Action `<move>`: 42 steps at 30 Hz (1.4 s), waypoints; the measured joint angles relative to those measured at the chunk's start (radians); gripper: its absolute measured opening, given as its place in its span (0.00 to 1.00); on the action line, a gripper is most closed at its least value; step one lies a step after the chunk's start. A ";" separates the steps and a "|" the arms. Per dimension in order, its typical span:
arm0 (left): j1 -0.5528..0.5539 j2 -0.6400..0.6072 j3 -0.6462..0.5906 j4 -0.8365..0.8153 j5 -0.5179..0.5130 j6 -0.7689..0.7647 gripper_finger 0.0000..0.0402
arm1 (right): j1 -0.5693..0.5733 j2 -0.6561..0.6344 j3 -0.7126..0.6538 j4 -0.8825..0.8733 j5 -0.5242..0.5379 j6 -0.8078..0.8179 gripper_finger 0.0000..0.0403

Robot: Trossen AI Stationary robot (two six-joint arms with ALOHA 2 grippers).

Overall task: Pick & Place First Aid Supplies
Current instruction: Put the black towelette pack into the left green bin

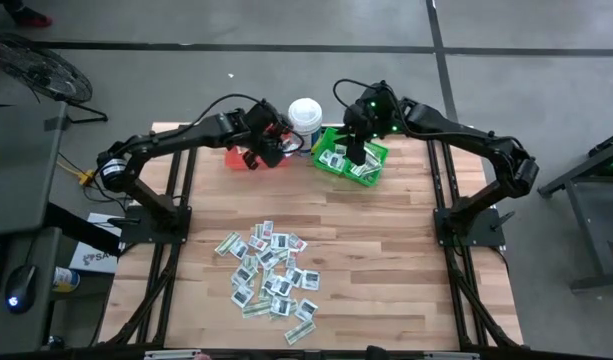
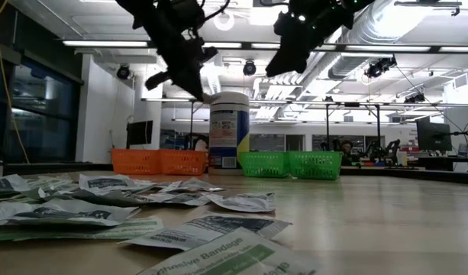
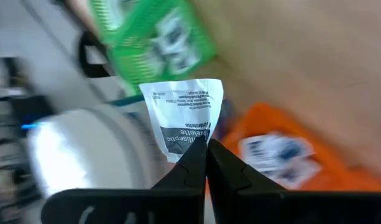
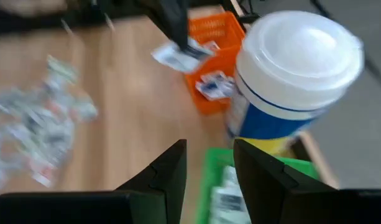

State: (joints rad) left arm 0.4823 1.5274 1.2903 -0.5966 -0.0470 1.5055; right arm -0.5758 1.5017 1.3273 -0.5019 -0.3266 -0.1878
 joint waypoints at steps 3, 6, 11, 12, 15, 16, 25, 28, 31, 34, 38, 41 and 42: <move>-0.026 0.000 0.000 0.079 -0.072 0.081 0.00 | 0.000 0.000 0.000 0.032 -0.031 0.192 0.31; -0.057 0.000 0.000 0.131 -0.124 0.165 0.00 | -0.008 0.000 0.000 0.041 -0.030 0.420 0.31; -0.121 0.000 0.000 0.223 -0.208 0.268 0.00 | -0.023 0.015 0.000 0.072 -0.117 0.577 0.31; -0.131 0.000 0.000 0.243 -0.223 0.285 0.00 | -0.023 0.017 0.000 0.080 -0.122 0.589 0.31; -0.158 0.000 0.000 0.293 -0.241 0.333 0.00 | -0.028 0.018 0.000 0.102 -0.168 0.638 0.31; -0.165 0.000 0.000 0.316 -0.250 0.343 0.00 | -0.031 0.018 0.000 0.118 -0.180 0.654 0.31; -0.197 0.000 0.000 0.401 -0.284 0.357 0.00 | -0.040 0.018 0.000 0.169 -0.214 0.724 0.31; -0.196 0.000 0.000 0.414 -0.290 0.357 0.00 | -0.040 0.019 0.000 0.179 -0.229 0.741 0.31; -0.196 0.000 0.000 0.421 -0.290 0.357 0.00 | -0.039 0.036 0.000 0.188 -0.241 0.750 0.31; -0.196 0.000 0.000 0.421 -0.290 0.357 0.00 | -0.028 0.062 0.000 0.231 -0.255 0.768 0.31; -0.196 0.000 0.000 0.416 -0.293 0.357 0.00 | -0.012 0.066 0.000 0.238 -0.247 0.763 0.31; -0.196 0.000 0.000 0.415 -0.309 0.357 0.00 | -0.008 0.066 0.000 0.239 -0.239 0.756 0.31; -0.196 0.000 0.000 0.415 -0.310 0.357 0.00 | -0.008 0.066 0.000 0.239 -0.236 0.753 0.31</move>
State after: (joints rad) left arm 0.2863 1.5272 1.2903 -0.1814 -0.3569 1.8625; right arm -0.5838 1.5673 1.3273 -0.2626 -0.5629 0.5653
